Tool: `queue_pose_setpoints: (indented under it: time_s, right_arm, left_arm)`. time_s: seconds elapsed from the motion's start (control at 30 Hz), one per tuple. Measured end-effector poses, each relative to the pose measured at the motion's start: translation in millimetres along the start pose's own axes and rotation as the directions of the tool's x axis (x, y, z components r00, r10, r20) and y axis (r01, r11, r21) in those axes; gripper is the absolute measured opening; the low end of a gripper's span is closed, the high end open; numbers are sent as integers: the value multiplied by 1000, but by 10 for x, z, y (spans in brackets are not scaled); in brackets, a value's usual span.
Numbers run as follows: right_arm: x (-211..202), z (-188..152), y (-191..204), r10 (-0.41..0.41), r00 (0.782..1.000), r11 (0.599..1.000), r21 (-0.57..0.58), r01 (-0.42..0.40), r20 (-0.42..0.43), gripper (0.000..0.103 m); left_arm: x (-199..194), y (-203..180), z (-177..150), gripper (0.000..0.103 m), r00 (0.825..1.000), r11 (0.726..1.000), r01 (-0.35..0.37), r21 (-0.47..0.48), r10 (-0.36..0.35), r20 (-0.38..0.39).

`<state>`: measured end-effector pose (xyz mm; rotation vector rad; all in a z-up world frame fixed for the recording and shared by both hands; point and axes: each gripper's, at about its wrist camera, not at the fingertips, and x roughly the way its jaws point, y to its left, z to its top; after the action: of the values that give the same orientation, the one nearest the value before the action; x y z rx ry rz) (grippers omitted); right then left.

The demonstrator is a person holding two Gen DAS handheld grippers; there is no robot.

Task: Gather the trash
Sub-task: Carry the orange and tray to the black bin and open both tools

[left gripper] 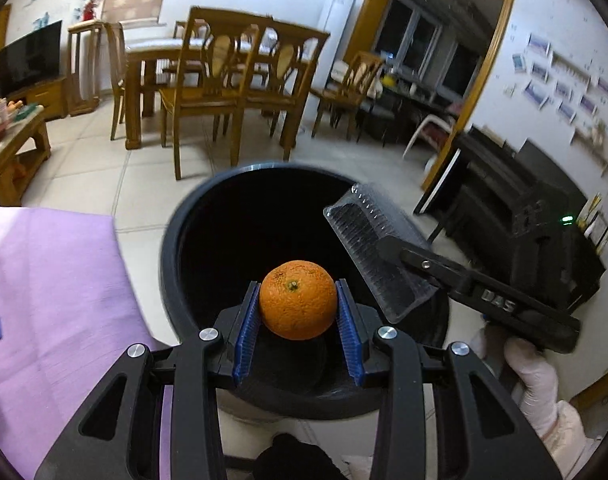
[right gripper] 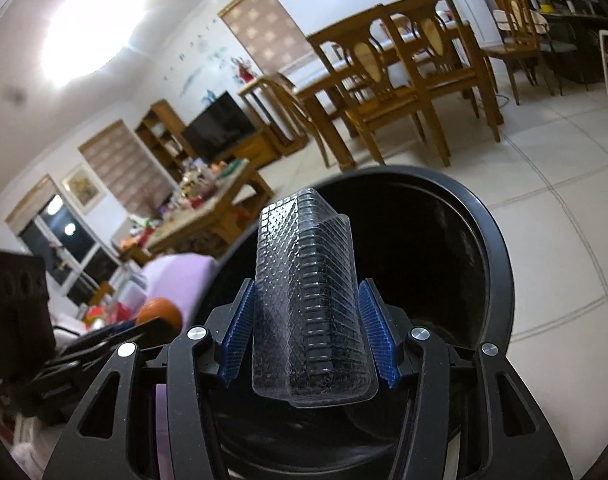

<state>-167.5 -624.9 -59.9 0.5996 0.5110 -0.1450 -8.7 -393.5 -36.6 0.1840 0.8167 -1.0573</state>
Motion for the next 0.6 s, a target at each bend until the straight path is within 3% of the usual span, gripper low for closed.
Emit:
queue_pose_setpoints:
  time_s: [0.17, 0.4, 0.53, 0.6]
  right_arm:
    - [101, -11, 72, -31, 1000, 998, -54, 31, -3, 55]
    - [146, -10, 156, -40, 999, 995, -92, 42, 16, 57]
    - [88, -14, 204, -39, 999, 995, -88, 41, 32, 72]
    - [61, -12, 202, -35, 999, 996, -82, 38, 36, 72]
  left_arm:
    - [105, -20, -80, 37, 998, 999, -19, 27, 21, -66]
    - [134, -66, -80, 38, 995, 997, -52, 55, 56, -79]
    - [40, -94, -89, 39, 996, 997, -56, 55, 59, -59]
    - [1, -107, -75, 43, 997, 997, -57, 56, 60, -50]
